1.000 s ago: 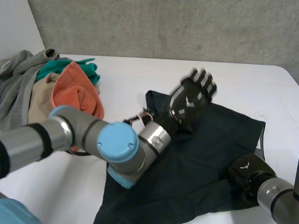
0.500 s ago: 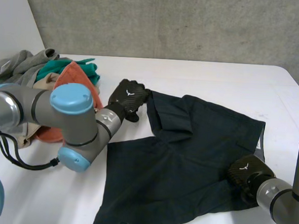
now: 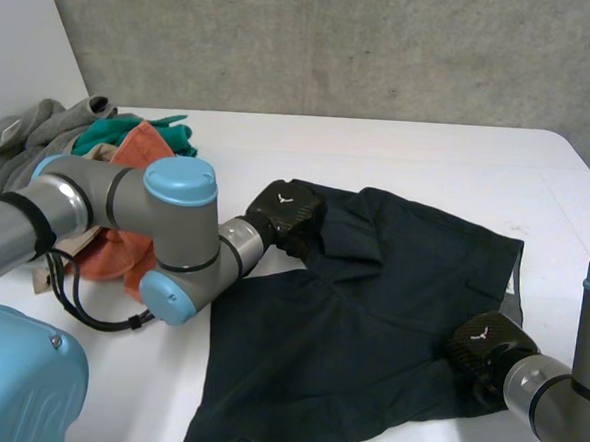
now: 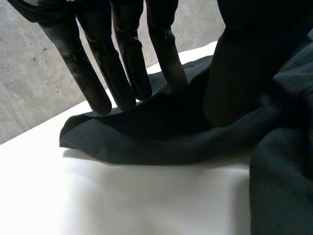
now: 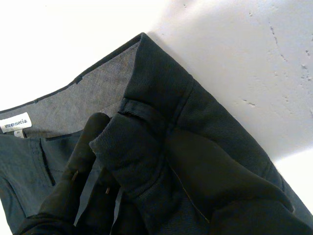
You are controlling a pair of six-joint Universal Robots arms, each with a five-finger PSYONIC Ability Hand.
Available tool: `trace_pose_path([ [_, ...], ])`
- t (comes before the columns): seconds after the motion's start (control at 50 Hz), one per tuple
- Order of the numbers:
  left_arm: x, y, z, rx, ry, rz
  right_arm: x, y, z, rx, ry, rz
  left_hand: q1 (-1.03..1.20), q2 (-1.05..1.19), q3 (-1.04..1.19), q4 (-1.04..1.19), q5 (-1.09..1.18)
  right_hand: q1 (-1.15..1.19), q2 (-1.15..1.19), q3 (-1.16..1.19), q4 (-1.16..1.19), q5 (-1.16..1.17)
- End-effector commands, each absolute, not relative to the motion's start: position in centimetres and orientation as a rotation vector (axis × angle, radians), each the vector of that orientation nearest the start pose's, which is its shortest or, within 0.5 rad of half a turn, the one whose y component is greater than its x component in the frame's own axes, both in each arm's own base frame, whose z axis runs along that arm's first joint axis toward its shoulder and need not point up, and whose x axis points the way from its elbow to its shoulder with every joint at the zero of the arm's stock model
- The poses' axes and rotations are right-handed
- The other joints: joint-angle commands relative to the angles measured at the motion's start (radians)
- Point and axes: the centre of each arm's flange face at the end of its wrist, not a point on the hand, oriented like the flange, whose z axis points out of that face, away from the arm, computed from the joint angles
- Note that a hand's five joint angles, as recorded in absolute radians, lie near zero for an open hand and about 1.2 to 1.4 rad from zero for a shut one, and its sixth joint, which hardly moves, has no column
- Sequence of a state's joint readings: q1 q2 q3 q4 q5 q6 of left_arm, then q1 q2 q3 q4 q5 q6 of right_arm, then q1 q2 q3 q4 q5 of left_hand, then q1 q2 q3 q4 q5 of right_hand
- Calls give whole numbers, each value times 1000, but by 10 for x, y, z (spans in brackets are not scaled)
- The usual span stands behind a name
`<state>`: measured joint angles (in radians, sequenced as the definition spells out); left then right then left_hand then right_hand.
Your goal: Fold the laundry.
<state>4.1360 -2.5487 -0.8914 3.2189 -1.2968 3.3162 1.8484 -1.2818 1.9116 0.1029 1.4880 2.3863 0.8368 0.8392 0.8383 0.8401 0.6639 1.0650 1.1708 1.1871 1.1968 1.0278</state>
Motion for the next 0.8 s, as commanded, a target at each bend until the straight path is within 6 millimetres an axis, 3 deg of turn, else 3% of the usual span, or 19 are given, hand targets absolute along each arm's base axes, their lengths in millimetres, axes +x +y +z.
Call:
trace_pose_path([
  [0.02,-394,-312,124,1360,2520,-2196,203,-205,135,-1521,2565,-1319,8,6,7,5,6,331,225,209,199,194],
  [0.8,-440,-289,114,1525,2442,-2304,203,-204,130,-1532,2568,-1290,93,91,92,90,91,331,225,209,199,194],
])
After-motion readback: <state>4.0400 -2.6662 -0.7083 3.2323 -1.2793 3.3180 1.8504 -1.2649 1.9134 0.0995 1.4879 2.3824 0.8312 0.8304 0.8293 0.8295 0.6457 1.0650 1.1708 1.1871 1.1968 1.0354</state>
